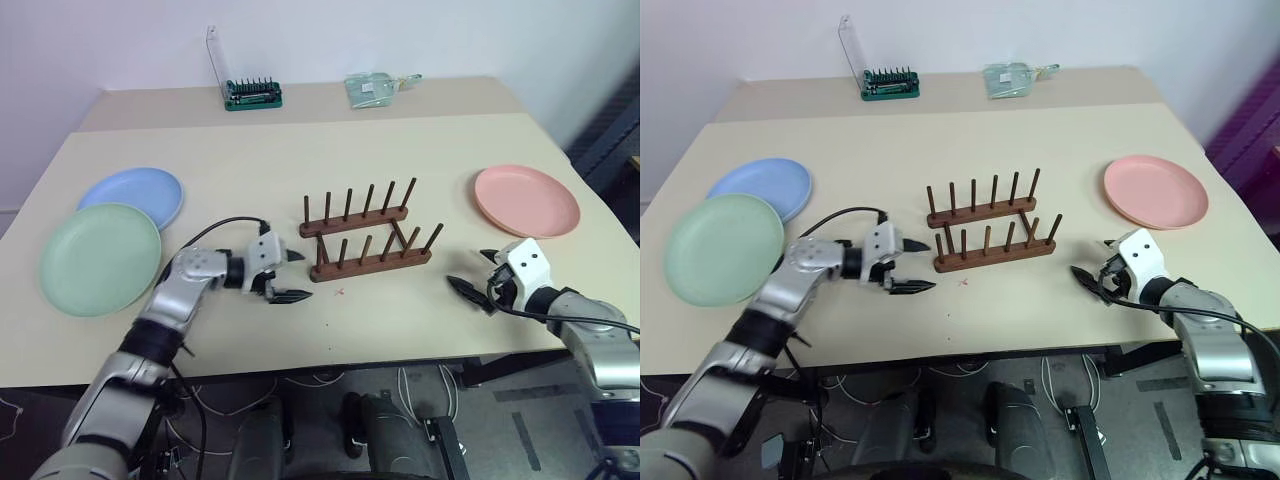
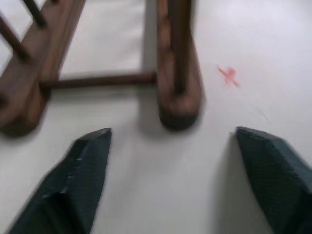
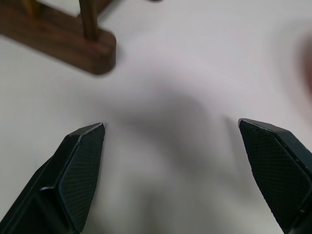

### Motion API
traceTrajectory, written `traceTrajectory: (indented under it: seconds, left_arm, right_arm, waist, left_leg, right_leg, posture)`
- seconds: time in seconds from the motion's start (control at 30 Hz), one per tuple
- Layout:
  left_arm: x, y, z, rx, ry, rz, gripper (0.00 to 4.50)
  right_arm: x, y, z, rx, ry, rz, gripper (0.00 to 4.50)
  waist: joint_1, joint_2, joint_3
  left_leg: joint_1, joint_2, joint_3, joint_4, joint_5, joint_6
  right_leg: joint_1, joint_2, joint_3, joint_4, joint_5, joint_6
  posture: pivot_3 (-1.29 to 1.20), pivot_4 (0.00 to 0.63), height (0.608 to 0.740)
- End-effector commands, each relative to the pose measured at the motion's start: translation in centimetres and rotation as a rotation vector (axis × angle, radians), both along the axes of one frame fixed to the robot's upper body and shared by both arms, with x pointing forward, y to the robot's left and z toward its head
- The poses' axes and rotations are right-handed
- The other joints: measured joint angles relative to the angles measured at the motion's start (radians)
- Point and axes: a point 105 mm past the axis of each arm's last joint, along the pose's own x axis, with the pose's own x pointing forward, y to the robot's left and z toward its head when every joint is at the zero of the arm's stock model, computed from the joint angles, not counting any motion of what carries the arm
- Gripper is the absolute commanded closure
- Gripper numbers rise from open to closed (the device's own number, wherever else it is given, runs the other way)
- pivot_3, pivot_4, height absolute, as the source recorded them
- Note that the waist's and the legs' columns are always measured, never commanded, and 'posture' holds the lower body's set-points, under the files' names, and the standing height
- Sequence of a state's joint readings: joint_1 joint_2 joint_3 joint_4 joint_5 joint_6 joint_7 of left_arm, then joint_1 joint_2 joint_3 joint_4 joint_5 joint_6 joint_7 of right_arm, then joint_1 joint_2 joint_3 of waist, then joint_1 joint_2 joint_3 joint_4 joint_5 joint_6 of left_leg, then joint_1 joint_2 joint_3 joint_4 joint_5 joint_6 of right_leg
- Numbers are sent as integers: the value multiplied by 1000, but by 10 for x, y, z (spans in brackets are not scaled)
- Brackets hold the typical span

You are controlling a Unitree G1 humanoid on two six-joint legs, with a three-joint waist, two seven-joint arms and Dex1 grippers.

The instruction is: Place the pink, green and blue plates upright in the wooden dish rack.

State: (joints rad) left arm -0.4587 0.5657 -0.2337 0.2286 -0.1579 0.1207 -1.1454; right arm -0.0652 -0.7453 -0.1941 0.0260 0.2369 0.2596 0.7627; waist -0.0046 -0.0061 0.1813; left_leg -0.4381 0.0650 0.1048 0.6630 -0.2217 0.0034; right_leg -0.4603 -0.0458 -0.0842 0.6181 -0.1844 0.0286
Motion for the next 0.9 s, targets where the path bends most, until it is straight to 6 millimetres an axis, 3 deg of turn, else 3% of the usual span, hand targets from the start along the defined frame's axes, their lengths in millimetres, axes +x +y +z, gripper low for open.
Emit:
traceTrajectory:
  seconds: [0.03, 0.17, 0.2, 0.3, 0.43, 0.7, 0.9]
  left_arm:
    - [-30, 10, -13, 20, 117, -10, 2381]
    - [-44, -23, -4, -102, 137, 0, 4410]
    - [-44, -31, -4, -124, 138, 15, 4420]
    - [-44, -43, -5, -141, 139, 41, 4420]
    - [-24, -53, -22, -44, 3, 161, 4420]
    - [38, -36, -24, 0, -140, 518, 4420]
    - [61, -33, -19, -10, -168, 561, 4420]
  right_arm:
    - [-10, 16, 15, 20, -4, 112, 1911]
    - [-16, 43, 2, -16, 68, 220, 3961]
    - [-14, 48, -1, -35, 69, 222, 4448]
    - [-6, 53, -5, -47, 66, 208, 4448]
    - [18, 69, -6, -65, 17, 184, 4448]
    - [58, 75, -8, -91, -48, 65, 4448]
    - [82, 80, -4, -103, -87, 31, 4448]
  waist:
    - [-8, 1, 0]
    - [-3, 4, -2]
    - [2, 4, -2]
    - [12, 3, -2]
    - [16, 3, -3]
    - [16, -1, -7]
    - [11, -1, -7]
  left_leg:
    - [0, 0, 0, 0, 0, 0]
    - [3, 1, 0, -1, 0, 0]
    - [3, 0, 0, -1, 0, 0]
    - [1, 0, 0, 2, 0, 0]
    - [1, -2, -1, 1, 0, 0]
    - [8, -2, -1, 2, 0, 0]
    - [12, -1, -1, 1, 0, 0]
  right_leg:
    - [0, 0, 0, 0, 0, 0]
    - [2, -1, 0, 0, -1, -2]
    - [2, -2, 0, 0, -1, -2]
    - [2, -3, 0, -1, -1, -1]
    - [2, -2, 0, -1, -1, -1]
    - [10, -1, 0, 0, -1, -1]
    - [13, -1, 0, -1, -1, -1]
  posture:
    - [0, 150, 730]
    - [0, 150, 730]
    - [0, 150, 730]
    - [0, 150, 730]
    - [0, 150, 730]
    - [0, 150, 730]
    - [0, 150, 730]
